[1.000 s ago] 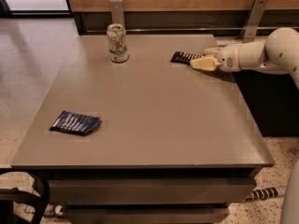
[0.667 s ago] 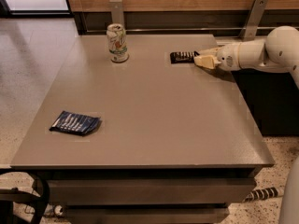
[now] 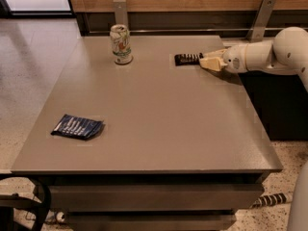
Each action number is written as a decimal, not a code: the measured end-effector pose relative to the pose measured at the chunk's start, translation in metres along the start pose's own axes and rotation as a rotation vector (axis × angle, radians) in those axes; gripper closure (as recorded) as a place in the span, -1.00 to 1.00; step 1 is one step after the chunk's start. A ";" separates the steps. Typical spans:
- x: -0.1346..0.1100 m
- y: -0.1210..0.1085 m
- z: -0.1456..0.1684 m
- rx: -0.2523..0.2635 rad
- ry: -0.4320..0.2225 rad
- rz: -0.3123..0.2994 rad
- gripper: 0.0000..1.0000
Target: Move rxbar chocolate near rxbar blueberry
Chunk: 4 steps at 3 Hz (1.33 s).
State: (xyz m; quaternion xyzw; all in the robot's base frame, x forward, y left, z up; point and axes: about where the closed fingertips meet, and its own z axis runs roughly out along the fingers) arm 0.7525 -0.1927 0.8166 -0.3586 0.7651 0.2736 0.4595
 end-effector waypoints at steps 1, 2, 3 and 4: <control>-0.027 0.007 -0.002 0.013 0.040 -0.051 1.00; -0.061 0.014 -0.012 0.044 0.074 -0.121 1.00; -0.087 0.021 -0.023 0.073 0.096 -0.178 1.00; -0.109 0.033 -0.037 0.073 0.087 -0.226 1.00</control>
Offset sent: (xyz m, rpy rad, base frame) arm 0.0006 0.0179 0.1171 -0.2346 -0.1260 0.0125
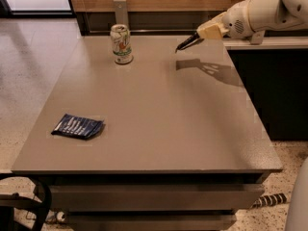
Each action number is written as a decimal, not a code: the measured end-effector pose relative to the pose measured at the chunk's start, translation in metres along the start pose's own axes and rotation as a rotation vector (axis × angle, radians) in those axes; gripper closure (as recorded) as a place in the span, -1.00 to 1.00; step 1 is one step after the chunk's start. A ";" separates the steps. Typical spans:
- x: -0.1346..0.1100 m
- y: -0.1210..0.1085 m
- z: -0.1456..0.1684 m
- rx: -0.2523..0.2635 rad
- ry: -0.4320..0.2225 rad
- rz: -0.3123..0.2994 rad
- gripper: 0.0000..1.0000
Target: Move rxbar chocolate near rxbar blueberry
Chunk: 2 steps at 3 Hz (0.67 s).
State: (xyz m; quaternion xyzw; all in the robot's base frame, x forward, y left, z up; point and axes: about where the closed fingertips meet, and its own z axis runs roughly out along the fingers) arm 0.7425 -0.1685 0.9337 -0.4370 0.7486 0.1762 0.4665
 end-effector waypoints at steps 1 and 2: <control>-0.022 0.014 -0.021 -0.014 -0.020 -0.045 1.00; -0.039 0.037 -0.052 -0.042 -0.060 -0.080 1.00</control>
Offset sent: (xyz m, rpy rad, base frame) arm -0.1130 -0.0067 0.0988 0.0543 -0.1213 0.1441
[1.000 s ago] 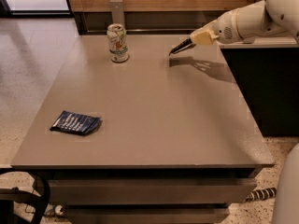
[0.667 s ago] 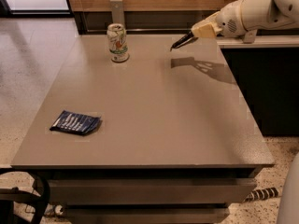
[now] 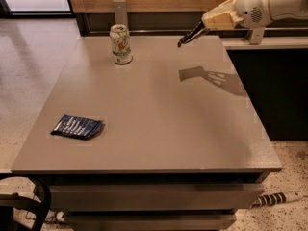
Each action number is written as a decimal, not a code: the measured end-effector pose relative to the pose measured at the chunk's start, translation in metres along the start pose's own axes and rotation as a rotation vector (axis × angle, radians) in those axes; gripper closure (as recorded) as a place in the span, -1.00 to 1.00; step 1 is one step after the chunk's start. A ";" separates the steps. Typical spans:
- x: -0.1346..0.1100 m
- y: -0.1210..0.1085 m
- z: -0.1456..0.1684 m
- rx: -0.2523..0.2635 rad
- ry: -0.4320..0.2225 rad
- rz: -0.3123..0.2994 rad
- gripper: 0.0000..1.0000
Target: Move rxbar chocolate near rxbar blueberry
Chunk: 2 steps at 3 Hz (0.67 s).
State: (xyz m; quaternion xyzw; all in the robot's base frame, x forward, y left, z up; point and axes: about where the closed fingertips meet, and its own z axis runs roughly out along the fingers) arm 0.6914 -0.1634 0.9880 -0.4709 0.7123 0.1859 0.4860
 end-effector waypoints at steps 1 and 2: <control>-0.020 0.036 -0.033 -0.034 -0.053 -0.035 1.00; -0.031 0.080 -0.048 -0.066 -0.086 -0.065 1.00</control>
Offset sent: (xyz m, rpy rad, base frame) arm -0.1502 0.0432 0.0298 0.0609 -0.0582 0.1671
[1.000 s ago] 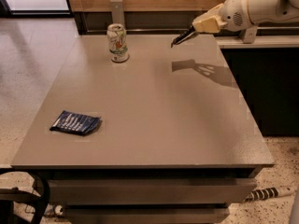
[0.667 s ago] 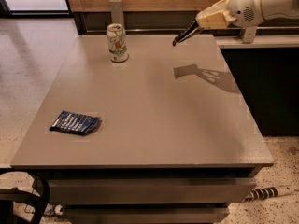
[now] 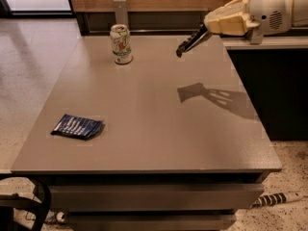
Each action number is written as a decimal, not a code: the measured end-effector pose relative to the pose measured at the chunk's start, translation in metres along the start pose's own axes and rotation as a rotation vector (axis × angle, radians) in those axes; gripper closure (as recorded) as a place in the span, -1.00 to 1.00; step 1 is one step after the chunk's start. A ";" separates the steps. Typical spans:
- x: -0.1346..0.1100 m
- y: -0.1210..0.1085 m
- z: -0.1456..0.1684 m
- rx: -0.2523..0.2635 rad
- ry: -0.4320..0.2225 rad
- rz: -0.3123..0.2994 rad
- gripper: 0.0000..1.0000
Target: Move rxbar chocolate near rxbar blueberry
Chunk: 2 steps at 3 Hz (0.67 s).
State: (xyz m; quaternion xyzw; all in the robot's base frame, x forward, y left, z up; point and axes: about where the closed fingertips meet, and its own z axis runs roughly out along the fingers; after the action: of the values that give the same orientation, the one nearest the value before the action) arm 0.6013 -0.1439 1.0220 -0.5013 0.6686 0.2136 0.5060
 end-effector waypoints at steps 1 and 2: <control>0.001 0.043 0.006 -0.047 -0.043 -0.005 1.00; 0.000 0.085 0.021 -0.123 -0.077 -0.049 1.00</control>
Offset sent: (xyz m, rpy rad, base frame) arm -0.1058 0.0854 -0.0491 0.0497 -0.0465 0.2736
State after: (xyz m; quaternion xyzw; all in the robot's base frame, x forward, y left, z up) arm 0.5358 -0.0929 0.9944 -0.5391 0.6216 0.2610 0.5048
